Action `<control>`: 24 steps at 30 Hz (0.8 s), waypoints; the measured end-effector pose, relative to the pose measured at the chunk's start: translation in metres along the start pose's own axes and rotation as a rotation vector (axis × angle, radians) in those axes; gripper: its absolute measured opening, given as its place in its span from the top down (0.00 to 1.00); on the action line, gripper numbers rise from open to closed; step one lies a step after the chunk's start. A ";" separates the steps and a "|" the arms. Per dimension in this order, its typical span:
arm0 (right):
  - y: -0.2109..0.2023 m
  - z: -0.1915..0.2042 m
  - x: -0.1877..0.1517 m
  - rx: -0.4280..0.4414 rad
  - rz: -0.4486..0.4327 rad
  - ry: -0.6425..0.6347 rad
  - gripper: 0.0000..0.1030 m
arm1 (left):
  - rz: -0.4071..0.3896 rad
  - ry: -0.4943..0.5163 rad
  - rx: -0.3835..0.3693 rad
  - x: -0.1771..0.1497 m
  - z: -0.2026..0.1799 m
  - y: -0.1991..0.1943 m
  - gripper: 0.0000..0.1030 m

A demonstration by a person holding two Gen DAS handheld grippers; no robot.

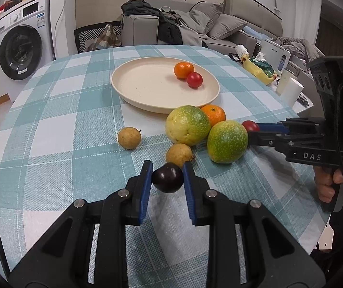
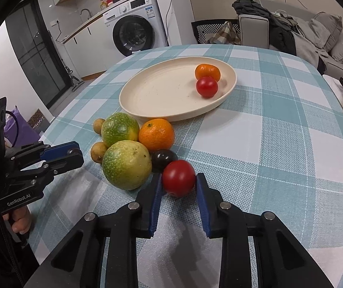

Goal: Organize fruits
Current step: 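Carry the plum and tomato over the cream plate with both tools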

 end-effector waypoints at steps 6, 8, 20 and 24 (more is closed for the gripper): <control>-0.008 -0.002 0.002 -0.010 -0.030 0.008 0.72 | -0.019 -0.011 0.001 0.009 0.002 -0.001 0.78; -0.012 -0.002 0.003 -0.008 -0.052 0.015 0.72 | -0.024 -0.013 0.001 0.012 0.002 0.000 0.78; -0.031 -0.004 0.018 0.007 -0.159 0.044 0.72 | -0.054 -0.016 0.017 0.035 0.003 0.005 0.78; -0.032 -0.004 0.023 0.009 -0.178 0.052 0.72 | -0.061 -0.017 0.021 0.044 0.004 0.008 0.78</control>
Point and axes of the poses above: each gripper's, at about its wrist camera, not at the fingertips, and y roughly the way its jaws point, z to its left, x to its top, the point moved 2 cm from there along y, roughly the way its jaws point, and after that the axes turned 2 degrees about -y, right-handed, at the moved point
